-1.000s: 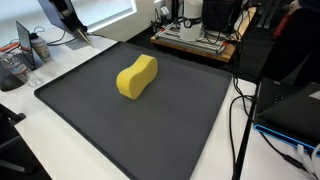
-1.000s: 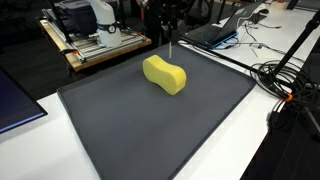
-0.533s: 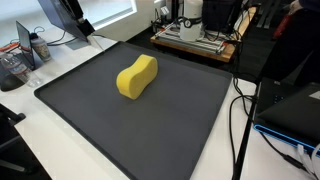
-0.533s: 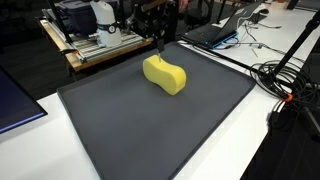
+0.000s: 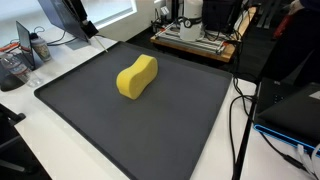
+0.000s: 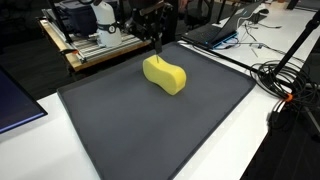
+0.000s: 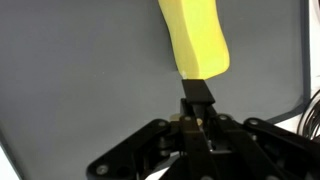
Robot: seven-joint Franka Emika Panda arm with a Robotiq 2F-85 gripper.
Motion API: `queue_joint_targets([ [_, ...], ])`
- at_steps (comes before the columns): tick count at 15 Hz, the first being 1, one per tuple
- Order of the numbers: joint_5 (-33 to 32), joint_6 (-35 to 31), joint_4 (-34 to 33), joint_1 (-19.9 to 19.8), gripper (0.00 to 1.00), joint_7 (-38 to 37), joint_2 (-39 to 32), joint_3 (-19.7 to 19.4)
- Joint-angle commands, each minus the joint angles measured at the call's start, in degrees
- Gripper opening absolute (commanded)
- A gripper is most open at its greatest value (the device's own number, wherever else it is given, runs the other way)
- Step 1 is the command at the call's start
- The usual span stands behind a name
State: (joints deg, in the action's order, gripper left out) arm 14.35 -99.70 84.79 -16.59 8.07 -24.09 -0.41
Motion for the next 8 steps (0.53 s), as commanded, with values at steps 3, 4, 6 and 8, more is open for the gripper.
queue_joint_targets([
  [3, 7.43, 6.73, -3.06, -3.60, 0.03, 2.97, -1.59, -3.09],
  [4, 9.00, 8.30, -3.04, -4.57, 0.03, 3.47, -1.29, -3.58],
  [6, 11.74, 9.62, -1.43, -6.15, 0.03, 4.58, 0.43, -4.59],
  [8, 12.82, 9.52, 2.95, -6.87, 0.03, 6.75, 4.19, -5.57],
])
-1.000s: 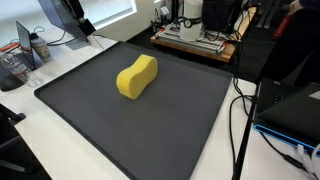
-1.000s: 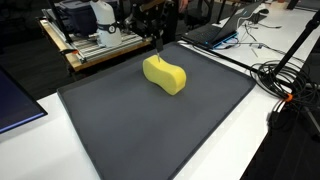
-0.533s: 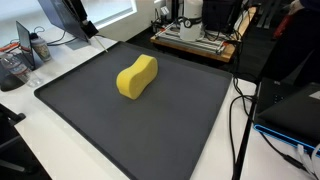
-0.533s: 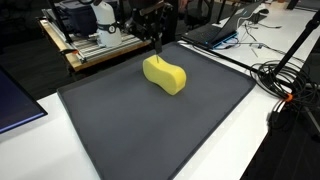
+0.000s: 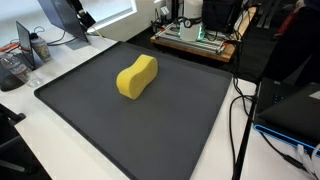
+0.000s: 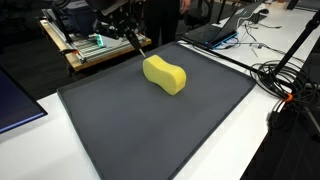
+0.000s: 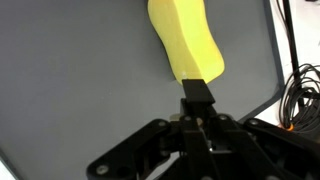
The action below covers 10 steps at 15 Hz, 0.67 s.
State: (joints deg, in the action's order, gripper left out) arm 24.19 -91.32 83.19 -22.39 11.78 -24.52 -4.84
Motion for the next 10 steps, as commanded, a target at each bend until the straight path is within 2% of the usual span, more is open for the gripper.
queue_joint_targets([
  [1, 2.68, -0.34, 7.35, -1.00, 0.03, 4.67, 6.78, -1.70],
  [5, -0.86, -3.77, 18.41, 0.30, 0.03, 12.16, 15.85, -3.86],
  [10, -1.73, -9.75, 32.55, 2.64, 0.03, 19.21, 27.24, -5.57],
])
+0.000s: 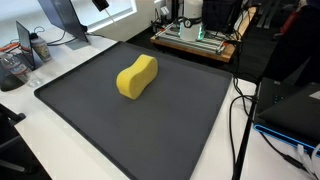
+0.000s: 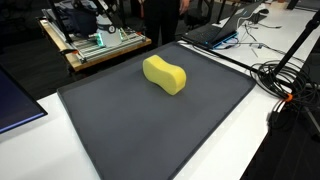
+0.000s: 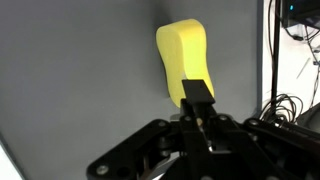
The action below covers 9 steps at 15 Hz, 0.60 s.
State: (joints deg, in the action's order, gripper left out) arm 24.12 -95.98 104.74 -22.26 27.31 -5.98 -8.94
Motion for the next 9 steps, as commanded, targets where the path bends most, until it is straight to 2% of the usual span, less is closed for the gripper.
queue_joint_targets([
  [1, -2.73, -6.97, 14.02, 3.29, 0.03, 4.32, 10.95, -1.65],
  [2, -4.22, -8.32, 16.97, 4.13, 0.03, 4.77, 13.31, -1.71],
  [3, -1.95, -4.27, 8.75, 3.98, 0.03, 3.09, 6.66, -2.81],
  [4, -2.29, -4.75, 10.46, 4.65, 0.12, 3.10, 8.02, -3.08],
  [8, -2.24, -4.73, 9.78, 4.90, 0.12, 3.02, 7.34, -3.59],
  [9, -2.23, -4.73, 9.73, 4.88, 0.03, 3.02, 7.16, -3.63],
])
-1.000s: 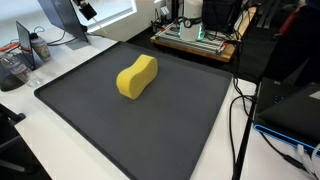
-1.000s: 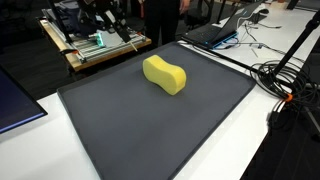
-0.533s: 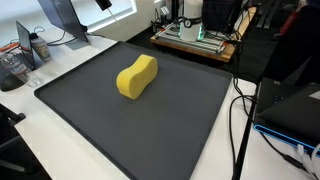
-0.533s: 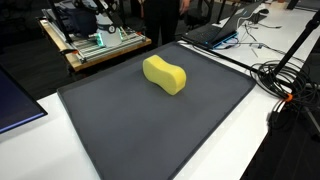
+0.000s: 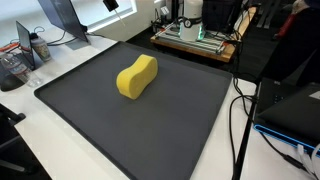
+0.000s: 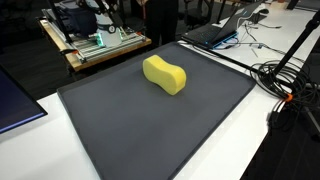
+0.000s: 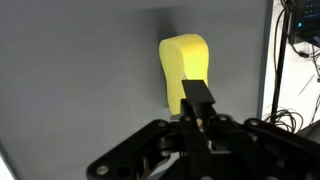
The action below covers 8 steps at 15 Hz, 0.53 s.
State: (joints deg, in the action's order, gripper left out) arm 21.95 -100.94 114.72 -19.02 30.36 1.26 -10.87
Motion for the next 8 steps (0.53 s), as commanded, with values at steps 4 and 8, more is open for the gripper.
queue_joint_targets([
  [4, -3.26, -2.99, 5.17, 2.87, 0.03, -0.36, 3.31, -1.41],
  [8, -10.18, -7.22, 14.44, 4.90, 0.03, 0.37, 10.07, -0.62],
])
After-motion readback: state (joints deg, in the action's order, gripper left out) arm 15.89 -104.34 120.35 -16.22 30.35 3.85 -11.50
